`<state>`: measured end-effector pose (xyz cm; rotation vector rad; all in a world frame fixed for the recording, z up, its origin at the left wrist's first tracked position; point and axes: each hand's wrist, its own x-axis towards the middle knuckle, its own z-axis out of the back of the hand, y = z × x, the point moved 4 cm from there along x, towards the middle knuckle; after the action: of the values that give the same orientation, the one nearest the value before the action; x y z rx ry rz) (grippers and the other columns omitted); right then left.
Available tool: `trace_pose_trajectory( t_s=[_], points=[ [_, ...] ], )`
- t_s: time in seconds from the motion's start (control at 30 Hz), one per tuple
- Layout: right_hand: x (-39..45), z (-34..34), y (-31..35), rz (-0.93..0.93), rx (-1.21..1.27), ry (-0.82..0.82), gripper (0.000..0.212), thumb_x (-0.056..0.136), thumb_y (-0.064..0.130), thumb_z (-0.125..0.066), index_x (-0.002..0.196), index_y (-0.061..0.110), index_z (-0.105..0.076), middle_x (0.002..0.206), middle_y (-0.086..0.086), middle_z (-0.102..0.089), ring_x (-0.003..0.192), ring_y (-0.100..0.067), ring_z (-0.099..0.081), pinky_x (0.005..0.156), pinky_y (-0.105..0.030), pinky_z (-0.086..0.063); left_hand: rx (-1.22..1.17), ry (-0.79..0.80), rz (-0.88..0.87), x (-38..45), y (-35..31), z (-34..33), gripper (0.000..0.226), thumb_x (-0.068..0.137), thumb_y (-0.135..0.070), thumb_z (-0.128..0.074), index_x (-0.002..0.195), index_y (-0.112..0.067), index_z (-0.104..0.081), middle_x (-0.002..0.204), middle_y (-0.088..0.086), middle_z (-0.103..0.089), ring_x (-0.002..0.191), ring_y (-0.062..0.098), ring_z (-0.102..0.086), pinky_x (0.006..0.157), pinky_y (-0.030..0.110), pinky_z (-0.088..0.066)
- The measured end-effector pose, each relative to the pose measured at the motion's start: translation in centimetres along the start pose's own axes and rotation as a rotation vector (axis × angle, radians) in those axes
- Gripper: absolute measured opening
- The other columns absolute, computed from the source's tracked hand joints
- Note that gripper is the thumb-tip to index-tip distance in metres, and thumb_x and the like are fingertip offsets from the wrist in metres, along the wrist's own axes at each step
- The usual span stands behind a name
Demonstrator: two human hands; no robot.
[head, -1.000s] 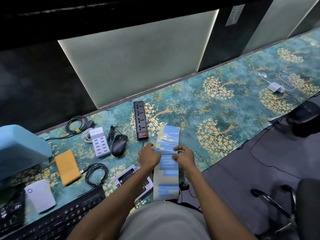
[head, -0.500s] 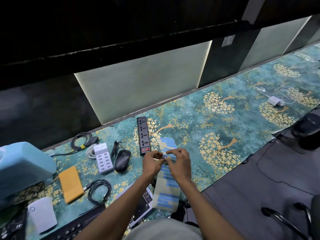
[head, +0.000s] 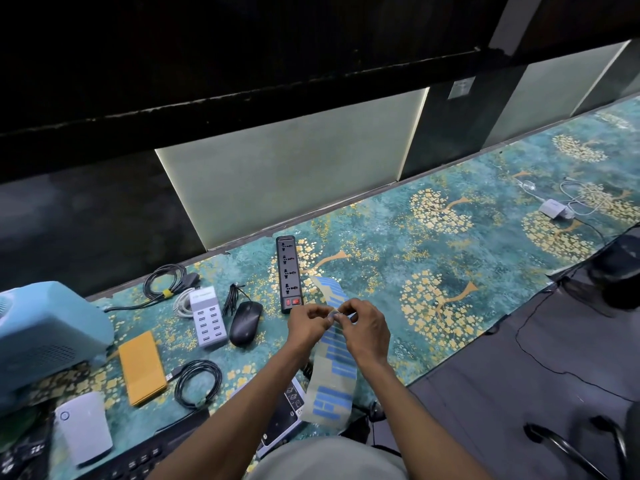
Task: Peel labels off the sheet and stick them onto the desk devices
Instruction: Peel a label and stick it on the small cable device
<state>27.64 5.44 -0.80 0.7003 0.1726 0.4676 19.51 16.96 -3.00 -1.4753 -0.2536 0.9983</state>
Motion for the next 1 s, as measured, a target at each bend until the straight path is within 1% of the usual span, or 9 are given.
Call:
trace_pose_trajectory(
  t_s=[0.07, 0.17, 0.33, 0.43, 0.53, 0.67, 0.77, 0.87, 1.0],
  points=[
    [0.0, 0.2, -0.4, -0.015, -0.004, -0.024, 0.011, 0.087, 0.036, -0.078, 0.084, 0.032, -0.068, 0.086, 0.01, -0.068, 0.074, -0.013, -0.065, 0.058, -0.028, -0.048, -0.089, -0.009, 0.088, -0.1, 0.5, -0.5, 0.013, 0.087, -0.002, -0.075, 0.082, -0.014, -0.073, 0.08, 0.004, -0.071, 0.069, 0.016, -0.06, 0.052, 0.026, -0.043],
    [0.1, 0.3, -1.2, -0.046, -0.011, -0.039, 0.008, 0.087, 0.037, -0.077, 0.085, 0.031, -0.072, 0.084, 0.009, -0.072, 0.076, -0.015, -0.068, 0.059, -0.031, -0.052, -0.229, 0.017, 0.232, -0.3, 1.3, -1.6, 0.006, 0.089, -0.003, -0.073, 0.087, -0.008, -0.075, 0.08, 0.01, -0.067, 0.068, 0.02, -0.051, 0.06, 0.031, -0.043],
    [0.1, 0.1, -1.7, -0.057, 0.009, -0.023, 0.005, 0.091, 0.035, -0.074, 0.09, 0.029, -0.075, 0.089, 0.007, -0.075, 0.081, -0.017, -0.07, 0.061, -0.031, -0.054, -0.321, 0.013, 0.352, -0.4, 1.7, -2.4, 0.009, 0.09, -0.002, -0.071, 0.088, -0.011, -0.073, 0.087, 0.008, -0.072, 0.082, 0.022, -0.064, 0.066, 0.033, -0.051],
    [0.0, 0.1, -1.8, -0.07, 0.042, -0.004, 0.007, 0.091, 0.035, -0.074, 0.086, 0.03, -0.071, 0.087, 0.008, -0.073, 0.078, -0.016, -0.068, 0.061, -0.033, -0.054, -0.335, 0.0, 0.377, -0.2, 1.8, -2.5, 0.008, 0.09, -0.003, -0.072, 0.09, -0.011, -0.073, 0.09, 0.01, -0.073, 0.086, 0.023, -0.066, 0.068, 0.034, -0.05],
    [0.3, -0.2, -2.0, -0.083, 0.082, 0.026, 0.011, 0.09, 0.033, -0.074, 0.084, 0.029, -0.067, 0.087, 0.009, -0.07, 0.078, -0.015, -0.066, 0.062, -0.035, -0.054, -0.342, 0.011, 0.381, -0.2, 1.9, -2.6, 0.008, 0.091, -0.003, -0.071, 0.091, -0.011, -0.073, 0.085, 0.008, -0.072, 0.082, 0.022, -0.063, 0.066, 0.032, -0.049],
    [0.5, -0.6, -2.0, -0.077, 0.173, 0.09, 0.008, 0.092, 0.029, -0.073, 0.097, 0.029, -0.066, 0.097, 0.006, -0.065, 0.08, -0.014, -0.066, 0.07, -0.039, -0.056, -0.324, 0.016, 0.374, -0.1, 1.8, -2.5, 0.009, 0.093, -0.003, -0.068, 0.091, -0.011, -0.073, 0.083, 0.007, -0.069, 0.079, 0.021, -0.059, 0.064, 0.032, -0.049],
    [0.4, -0.8, -1.8, -0.059, 0.169, 0.117, 0.009, 0.094, 0.026, -0.071, 0.093, 0.032, -0.064, 0.097, 0.005, -0.059, 0.082, -0.014, -0.065, 0.073, -0.04, -0.057, -0.306, 0.012, 0.37, 0.0, 1.8, -2.4, 0.015, 0.094, 0.0, -0.064, 0.088, -0.011, -0.073, 0.079, 0.006, -0.067, 0.077, 0.019, -0.057, 0.063, 0.032, -0.048],
    [0.3, -0.9, -1.9, -0.073, 0.155, 0.097, 0.011, 0.094, 0.027, -0.072, 0.09, 0.031, -0.063, 0.095, 0.006, -0.059, 0.084, -0.016, -0.064, 0.071, -0.039, -0.055, -0.305, 0.018, 0.374, 0.2, 1.9, -2.6, 0.019, 0.095, 0.001, -0.062, 0.085, -0.011, -0.073, 0.079, 0.006, -0.066, 0.078, 0.019, -0.057, 0.063, 0.032, -0.047],
    [0.5, -0.8, -2.0, -0.11, 0.131, 0.063, 0.013, 0.091, 0.03, -0.075, 0.088, 0.027, -0.063, 0.093, 0.006, -0.063, 0.084, -0.018, -0.063, 0.067, -0.036, -0.052, -0.325, 0.015, 0.391, 0.3, 1.8, -2.9, 0.021, 0.095, 0.002, -0.061, 0.083, -0.011, -0.07, 0.075, 0.007, -0.063, 0.066, 0.017, -0.05, 0.061, 0.031, -0.047]
  ],
)
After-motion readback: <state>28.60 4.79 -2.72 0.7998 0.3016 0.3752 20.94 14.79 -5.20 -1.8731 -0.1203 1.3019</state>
